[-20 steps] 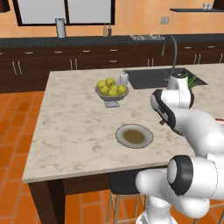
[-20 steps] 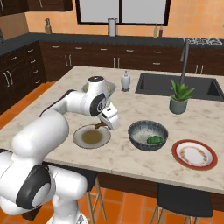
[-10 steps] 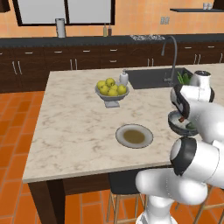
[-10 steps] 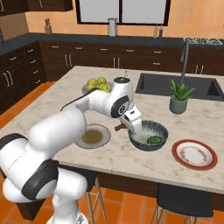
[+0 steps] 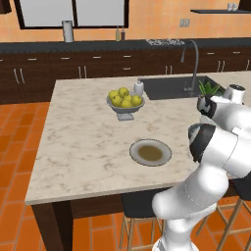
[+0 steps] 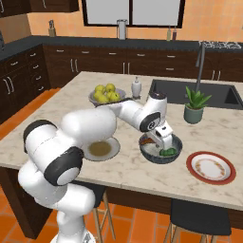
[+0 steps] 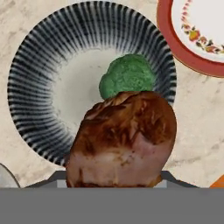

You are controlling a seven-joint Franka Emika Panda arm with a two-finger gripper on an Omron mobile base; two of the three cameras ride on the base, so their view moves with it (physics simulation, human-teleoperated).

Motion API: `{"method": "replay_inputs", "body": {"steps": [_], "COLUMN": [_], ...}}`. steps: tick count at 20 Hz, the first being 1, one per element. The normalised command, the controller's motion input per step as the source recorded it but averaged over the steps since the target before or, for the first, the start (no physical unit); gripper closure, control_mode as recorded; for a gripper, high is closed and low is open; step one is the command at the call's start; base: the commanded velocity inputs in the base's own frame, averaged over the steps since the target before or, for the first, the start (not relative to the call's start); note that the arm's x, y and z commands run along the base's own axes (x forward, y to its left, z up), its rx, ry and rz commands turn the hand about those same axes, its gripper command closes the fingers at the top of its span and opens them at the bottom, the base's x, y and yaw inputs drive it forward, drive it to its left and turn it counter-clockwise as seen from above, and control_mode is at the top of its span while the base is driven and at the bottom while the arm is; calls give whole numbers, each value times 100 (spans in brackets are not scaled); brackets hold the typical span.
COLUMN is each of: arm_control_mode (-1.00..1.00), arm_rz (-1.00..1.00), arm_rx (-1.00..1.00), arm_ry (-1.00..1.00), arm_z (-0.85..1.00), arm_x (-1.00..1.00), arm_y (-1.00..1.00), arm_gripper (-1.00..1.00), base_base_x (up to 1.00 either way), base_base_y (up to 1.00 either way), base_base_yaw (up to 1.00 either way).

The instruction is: Pick the chicken drumstick and broccoli from their plates and place them in the bowl. Then put the bowl in the fridge.

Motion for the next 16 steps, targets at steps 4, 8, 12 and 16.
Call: {"method": "replay_inputs", "body": {"steps": [4, 8, 12, 16], "arm_control_mode": [-100, -100, -100, -100], "arm_rz": [6, 3, 0, 1], "arm_rx": [4, 0, 0, 0], "arm_ry": [5, 6, 6, 6], "arm_z": [-39, -44, -48, -37], "arm_x": [63, 57, 48, 34], "arm_y": [-37, -6, 0, -2], "arm_gripper": [100, 100, -100, -100], "base_base_x": [0, 0, 0, 0], "base_base_y": [0, 0, 0, 0], "base_base_yaw": [0, 0, 0, 0]}}
